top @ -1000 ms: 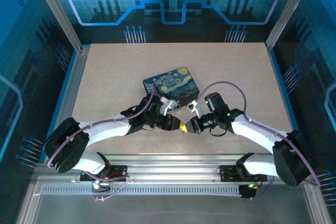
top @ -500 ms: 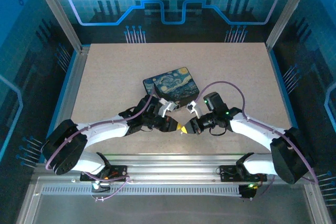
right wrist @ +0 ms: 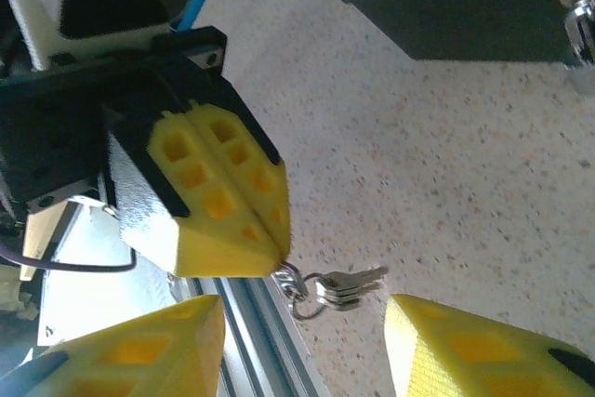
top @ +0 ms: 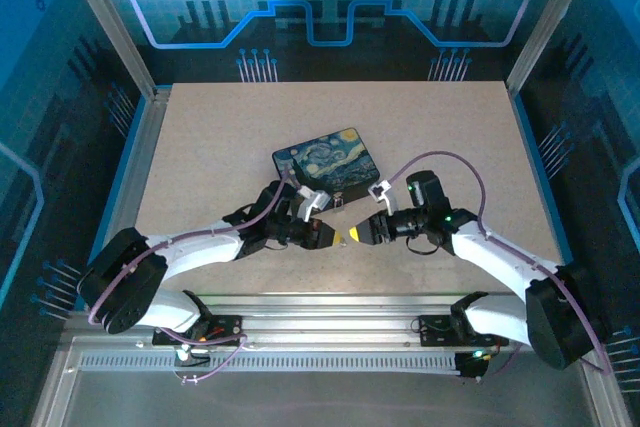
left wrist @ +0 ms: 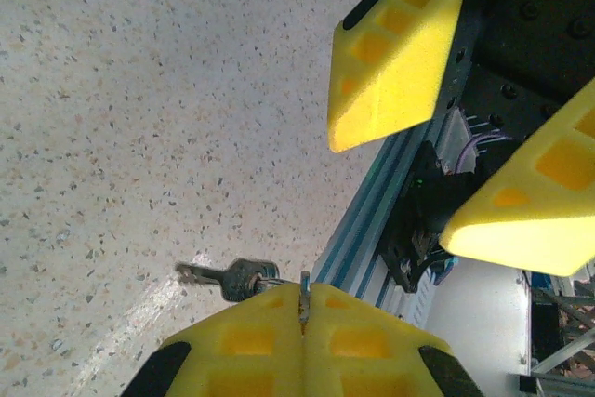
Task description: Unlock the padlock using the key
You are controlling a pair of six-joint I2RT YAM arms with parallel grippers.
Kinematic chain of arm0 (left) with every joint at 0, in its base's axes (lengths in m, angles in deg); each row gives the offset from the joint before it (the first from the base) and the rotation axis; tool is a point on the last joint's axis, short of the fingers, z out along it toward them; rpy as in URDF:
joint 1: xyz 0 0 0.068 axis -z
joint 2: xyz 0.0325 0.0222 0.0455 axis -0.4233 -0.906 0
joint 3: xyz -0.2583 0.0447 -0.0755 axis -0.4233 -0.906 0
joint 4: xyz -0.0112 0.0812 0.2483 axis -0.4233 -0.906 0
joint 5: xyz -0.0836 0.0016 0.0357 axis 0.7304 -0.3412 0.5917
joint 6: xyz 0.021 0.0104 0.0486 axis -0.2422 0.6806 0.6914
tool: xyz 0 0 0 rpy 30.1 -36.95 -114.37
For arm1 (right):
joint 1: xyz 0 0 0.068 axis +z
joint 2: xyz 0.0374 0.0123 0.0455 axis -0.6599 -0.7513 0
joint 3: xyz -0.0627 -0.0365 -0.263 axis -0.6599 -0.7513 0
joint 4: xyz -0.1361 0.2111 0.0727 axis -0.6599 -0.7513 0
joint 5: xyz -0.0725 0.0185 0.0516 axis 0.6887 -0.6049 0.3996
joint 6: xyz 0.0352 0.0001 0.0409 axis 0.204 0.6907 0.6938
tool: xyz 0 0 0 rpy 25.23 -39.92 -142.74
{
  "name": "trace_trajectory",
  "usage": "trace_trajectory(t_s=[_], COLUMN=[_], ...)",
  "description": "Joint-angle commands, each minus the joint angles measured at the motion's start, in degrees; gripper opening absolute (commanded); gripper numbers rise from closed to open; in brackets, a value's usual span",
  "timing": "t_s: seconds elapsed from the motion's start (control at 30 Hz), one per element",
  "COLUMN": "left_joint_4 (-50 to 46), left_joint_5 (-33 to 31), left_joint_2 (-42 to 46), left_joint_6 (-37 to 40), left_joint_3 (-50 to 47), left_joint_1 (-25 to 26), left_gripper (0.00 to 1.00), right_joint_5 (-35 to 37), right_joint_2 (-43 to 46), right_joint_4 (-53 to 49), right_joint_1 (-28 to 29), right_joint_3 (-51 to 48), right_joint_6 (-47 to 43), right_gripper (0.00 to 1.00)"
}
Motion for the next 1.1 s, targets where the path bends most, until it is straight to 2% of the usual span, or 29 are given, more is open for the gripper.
trace_trajectory(t_s=[0.0, 0.17, 0.5, 0.67, 1.07], left_joint_4=[4.6, 8.6, 16.7, 21.7, 22.6], left_joint_5=[1.7, 1.0, 1.3, 1.5, 1.5], left_joint_2=[0.8, 0.4, -1.8, -4.1, -4.3], left_joint_6=[-2.5, -6.5, -11.7, -14.8, -15.5], left_joint_3=[-0.8, -1.3, -1.6, -1.7, -1.7], left_joint_1=[-1.3, -4.5, -8.3, -8.7, -8.7], left_gripper=[0.00, 0.00, 0.00, 0.00, 0.00], right_joint_5=[-2.9, -0.4, -0.6, -1.1, -2.5], right_joint_2=[-1.2, -4.7, -12.6, -16.2, -17.3], right_joint_4=[8.6, 24.8, 41.1, 44.6, 45.7], right_joint_1=[-0.6, -1.2, -1.1, -0.9, 0.0], right_joint_3=[-0.9, -3.6, -4.0, -3.5, -3.1], right_joint_6=[5.2, 18.0, 30.2, 32.8, 33.6], right_gripper=[0.49, 0.45, 0.42, 0.38, 0.33])
